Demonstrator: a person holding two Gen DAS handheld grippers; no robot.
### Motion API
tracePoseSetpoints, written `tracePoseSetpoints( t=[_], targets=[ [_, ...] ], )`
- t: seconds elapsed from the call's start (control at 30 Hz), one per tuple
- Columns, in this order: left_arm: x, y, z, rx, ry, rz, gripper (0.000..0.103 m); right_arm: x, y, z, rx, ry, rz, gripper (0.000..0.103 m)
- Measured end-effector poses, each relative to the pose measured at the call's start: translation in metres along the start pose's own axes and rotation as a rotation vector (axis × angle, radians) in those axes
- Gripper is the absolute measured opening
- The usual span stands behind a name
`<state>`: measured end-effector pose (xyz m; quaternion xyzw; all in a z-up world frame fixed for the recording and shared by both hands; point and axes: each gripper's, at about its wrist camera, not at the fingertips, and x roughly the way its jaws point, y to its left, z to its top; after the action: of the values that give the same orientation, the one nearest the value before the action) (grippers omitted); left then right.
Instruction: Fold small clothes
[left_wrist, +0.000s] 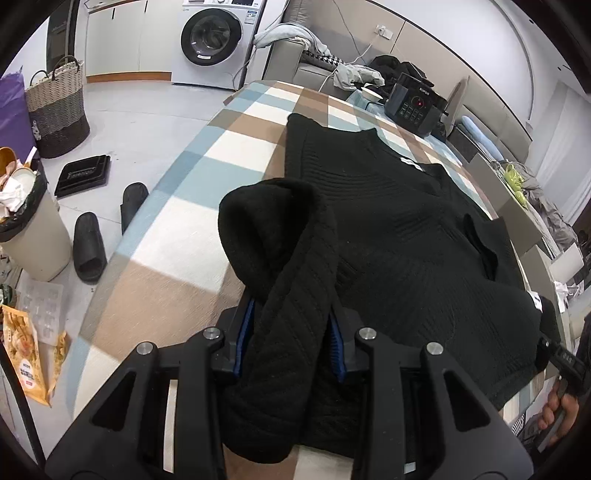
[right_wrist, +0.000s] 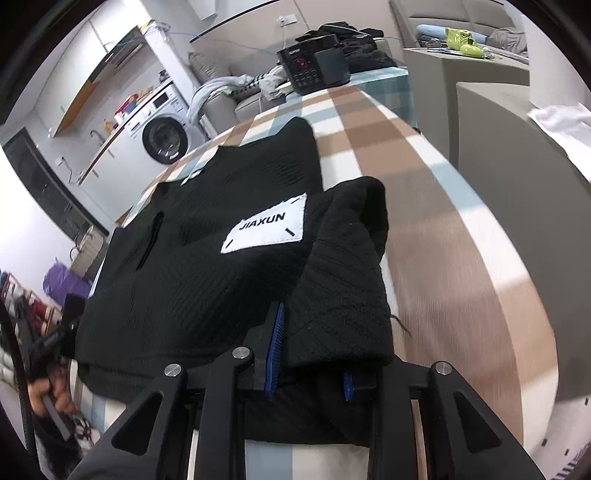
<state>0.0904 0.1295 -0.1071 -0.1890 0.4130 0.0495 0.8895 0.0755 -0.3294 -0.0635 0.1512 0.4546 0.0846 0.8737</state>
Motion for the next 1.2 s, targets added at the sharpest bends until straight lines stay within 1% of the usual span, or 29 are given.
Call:
tracePoseSetpoints(
  t=[0.1, 0.17, 0.23, 0.33, 0.4, 0.5, 0.53, 0.6, 0.73, 0.83, 0.93, 1.03, 1.1, 1.13, 1.17, 1.2],
  targets=[
    [-0.007, 0.002, -0.003, -0.012, -0.003, 0.006, 0.032, -0.006, -0.004, -0.009, 0.038, -0.009, 0.017, 0.026],
    [-0.013, 0.004, -0.004, -0.038, -0.010, 0.016, 0.039, -0.010, -0.007, -0.009, 0.059, -0.015, 0.022, 0.028],
    [-0.021, 0.009, -0.004, -0.079, -0.016, 0.008, 0.043, -0.017, -0.011, -0.005, 0.084, -0.035, 0.026, 0.030],
    [-0.040, 0.018, -0.005, -0.133, -0.047, -0.025, 0.044, -0.032, -0.016, -0.004, 0.105, -0.070, 0.039, 0.030],
    [-0.052, 0.021, -0.007, -0.146, -0.063, -0.032, 0.045, -0.045, -0.018, -0.004, 0.116, -0.104, 0.056, 0.031],
    [-0.067, 0.025, -0.012, -0.152, -0.078, -0.040, 0.045, -0.059, -0.019, -0.001, 0.123, -0.138, 0.124, 0.034],
    [-0.069, 0.025, -0.014, -0.151, -0.074, -0.040, 0.045, -0.061, -0.018, 0.000, 0.122, -0.144, 0.138, 0.037],
    [-0.072, 0.023, -0.018, -0.138, -0.060, -0.043, 0.045, -0.059, -0.016, -0.001, 0.127, -0.139, 0.149, 0.038],
    [-0.075, 0.018, -0.027, -0.117, -0.058, -0.027, 0.045, -0.051, -0.010, -0.003, 0.115, -0.110, 0.167, 0.038],
    [-0.073, 0.018, -0.030, -0.111, -0.056, 0.009, 0.045, -0.046, -0.005, -0.005, 0.096, -0.091, 0.170, 0.038],
    [-0.068, 0.022, -0.032, -0.125, -0.041, 0.015, 0.045, -0.043, -0.005, -0.008, 0.095, -0.083, 0.169, 0.038],
    [-0.065, 0.023, -0.032, -0.125, -0.044, 0.016, 0.045, -0.040, -0.008, -0.009, 0.112, -0.081, 0.169, 0.038],
    [-0.065, 0.024, -0.032, -0.126, -0.056, 0.018, 0.035, -0.037, -0.012, -0.008, 0.137, -0.086, 0.171, 0.038],
    [-0.066, 0.025, -0.031, -0.129, -0.061, 0.013, 0.023, -0.037, -0.014, -0.007, 0.148, -0.091, 0.176, 0.038],
    [-0.066, 0.026, -0.030, -0.136, -0.062, 0.004, 0.016, -0.036, -0.015, -0.006, 0.162, -0.102, 0.179, 0.038],
    [-0.066, 0.028, -0.029, -0.148, -0.068, -0.009, 0.012, -0.035, -0.016, -0.005, 0.171, -0.112, 0.174, 0.038]
  ],
)
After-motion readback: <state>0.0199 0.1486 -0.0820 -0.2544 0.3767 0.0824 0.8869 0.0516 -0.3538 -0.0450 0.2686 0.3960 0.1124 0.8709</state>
